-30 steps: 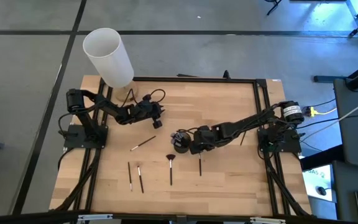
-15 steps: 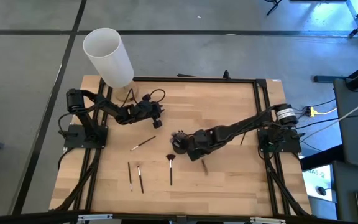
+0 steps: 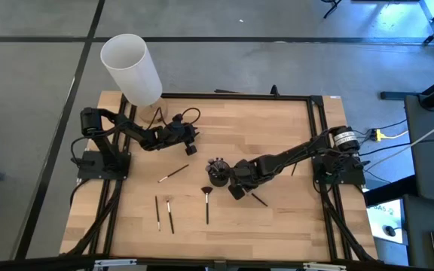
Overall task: Pick & Place Makeup Brushes
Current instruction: Put the eyeshadow brush into the makeup organizer
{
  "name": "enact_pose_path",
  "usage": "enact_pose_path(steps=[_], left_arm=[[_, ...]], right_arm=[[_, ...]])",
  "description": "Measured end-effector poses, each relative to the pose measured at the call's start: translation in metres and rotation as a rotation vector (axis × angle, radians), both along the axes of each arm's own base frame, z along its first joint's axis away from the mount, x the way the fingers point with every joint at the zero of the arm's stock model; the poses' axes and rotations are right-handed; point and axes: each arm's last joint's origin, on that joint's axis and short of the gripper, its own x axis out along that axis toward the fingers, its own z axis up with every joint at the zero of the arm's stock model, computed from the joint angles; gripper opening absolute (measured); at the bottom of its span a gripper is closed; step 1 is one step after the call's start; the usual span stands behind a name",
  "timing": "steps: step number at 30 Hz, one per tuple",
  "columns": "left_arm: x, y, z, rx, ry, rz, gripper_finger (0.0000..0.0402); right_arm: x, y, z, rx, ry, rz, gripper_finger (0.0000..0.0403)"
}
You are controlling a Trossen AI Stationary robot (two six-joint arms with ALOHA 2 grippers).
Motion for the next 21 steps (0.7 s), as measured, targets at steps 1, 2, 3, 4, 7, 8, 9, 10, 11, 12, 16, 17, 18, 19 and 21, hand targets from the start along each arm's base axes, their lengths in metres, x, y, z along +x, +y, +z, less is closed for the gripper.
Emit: enact_pose_path(steps=[1,2,3,4,7,8,9,10,11,12,16,17,18,19,21], left_arm=[[0.000,0.000,0.000,0.000,0.000,0.000,0.0088],[0.000,0.000,0.000,0.000,0.000,0.000,0.0088],[0.000,0.000,0.000,0.000,0.000,0.000,0.0088],[0.000,0.000,0.000,0.000,0.000,0.000,0.0088],[0.000,0.000,0.000,0.000,0.000,0.000,0.0088],[0.000,0.000,0.000,0.000,0.000,0.000,0.0088],[0.000,0.000,0.000,0.000,0.000,0.000,0.0088],[0.000,0.000,0.000,0.000,0.000,0.000,0.0088],[0.000,0.000,0.000,0.000,0.000,0.000,0.0088],[0.000,0.000,0.000,-0.001,0.000,0.000,0.0088],[0.000,0.000,0.000,0.000,0.000,0.000,0.0088],[0.000,0.000,0.000,0.000,0.000,0.000,0.0088],[0.000,0.000,0.000,0.000,0.000,0.000,0.0088],[0.000,0.000,0.000,0.000,0.000,0.000,0.0088],[0.000,0.000,0.000,-0.001,0.000,0.000,0.0088]], right_arm=[[-0.004,-0.001,0.005,-0.023,0.000,0.006,0.0002],[-0.007,-0.003,0.010,-0.042,-0.003,0.008,0.0002],[-0.009,-0.004,0.017,-0.060,-0.023,0.003,0.0002],[-0.010,-0.005,0.027,-0.068,-0.058,-0.004,0.0002],[-0.021,-0.010,0.049,-0.116,-0.088,-0.023,0.0002],[-0.024,-0.011,0.053,-0.131,-0.096,-0.029,0.0001],[-0.026,-0.012,0.057,-0.143,-0.104,-0.035,0.0001],[-0.028,-0.012,0.061,-0.150,-0.113,-0.038,0.0001],[-0.030,-0.013,0.065,-0.152,-0.127,-0.043,0.0001],[-0.030,-0.013,0.067,-0.151,-0.131,-0.051,0.0002],[-0.035,-0.015,0.051,-0.163,-0.062,-0.059,0.0020],[-0.037,-0.015,0.045,-0.169,-0.033,-0.056,0.0028],[-0.039,-0.015,0.039,-0.171,-0.005,-0.053,0.0038],[-0.042,-0.016,0.032,-0.167,0.020,-0.050,0.0049],[-0.047,-0.017,0.018,-0.155,0.071,-0.045,0.0076]])
